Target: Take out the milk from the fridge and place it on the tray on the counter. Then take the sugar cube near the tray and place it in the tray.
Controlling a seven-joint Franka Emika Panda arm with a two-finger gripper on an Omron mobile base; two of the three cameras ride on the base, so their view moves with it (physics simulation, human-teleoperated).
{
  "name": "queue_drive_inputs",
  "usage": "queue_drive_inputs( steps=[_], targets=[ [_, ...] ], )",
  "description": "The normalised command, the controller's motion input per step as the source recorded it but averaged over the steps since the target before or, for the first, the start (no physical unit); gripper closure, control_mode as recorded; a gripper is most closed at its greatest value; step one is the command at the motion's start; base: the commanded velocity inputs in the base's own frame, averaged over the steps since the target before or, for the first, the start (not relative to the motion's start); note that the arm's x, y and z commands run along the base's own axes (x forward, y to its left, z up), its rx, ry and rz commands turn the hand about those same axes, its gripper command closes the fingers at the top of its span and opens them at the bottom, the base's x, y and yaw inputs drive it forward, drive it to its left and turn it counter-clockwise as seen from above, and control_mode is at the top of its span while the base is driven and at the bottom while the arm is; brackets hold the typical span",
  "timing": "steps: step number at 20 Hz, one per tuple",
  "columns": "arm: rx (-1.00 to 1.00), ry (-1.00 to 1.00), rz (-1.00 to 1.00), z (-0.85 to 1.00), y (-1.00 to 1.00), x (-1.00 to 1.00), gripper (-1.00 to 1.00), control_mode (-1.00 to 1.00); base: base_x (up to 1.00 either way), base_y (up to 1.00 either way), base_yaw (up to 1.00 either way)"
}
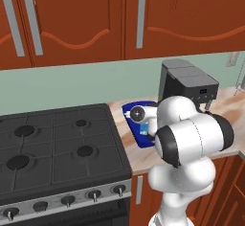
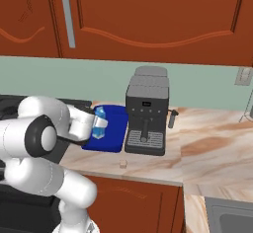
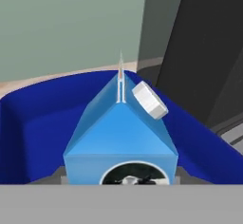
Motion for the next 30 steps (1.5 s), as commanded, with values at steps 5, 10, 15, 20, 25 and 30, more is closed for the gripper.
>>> queue_drive_inputs(
  steps=[5, 10, 15, 20, 25, 30],
  targets=[
    [0.00, 0.00, 0.00, -0.25, 0.00, 0.00, 1.00, -1.00, 0.00, 0.00, 0.00],
    [0.00, 0.00, 0.00, -0.22, 0.00, 0.00, -1.00, -1.00, 0.00, 0.00, 0.00],
    [0.00, -0.04, 0.00, 0.00, 0.00, -0.18, -1.00, -1.00, 0.00, 0.00, 0.00],
    [0.00, -0.09, 0.00, 0.00, 0.00, -0.35, -1.00, -1.00, 0.00, 0.00, 0.00],
    [0.00, -0.12, 0.00, 0.12, 0.00, -0.23, -1.00, -1.00, 0.00, 0.00, 0.00],
    [0.00, -0.08, 0.00, 0.31, 0.00, -0.02, -1.00, -1.00, 0.00, 0.00, 0.00]
  ],
)
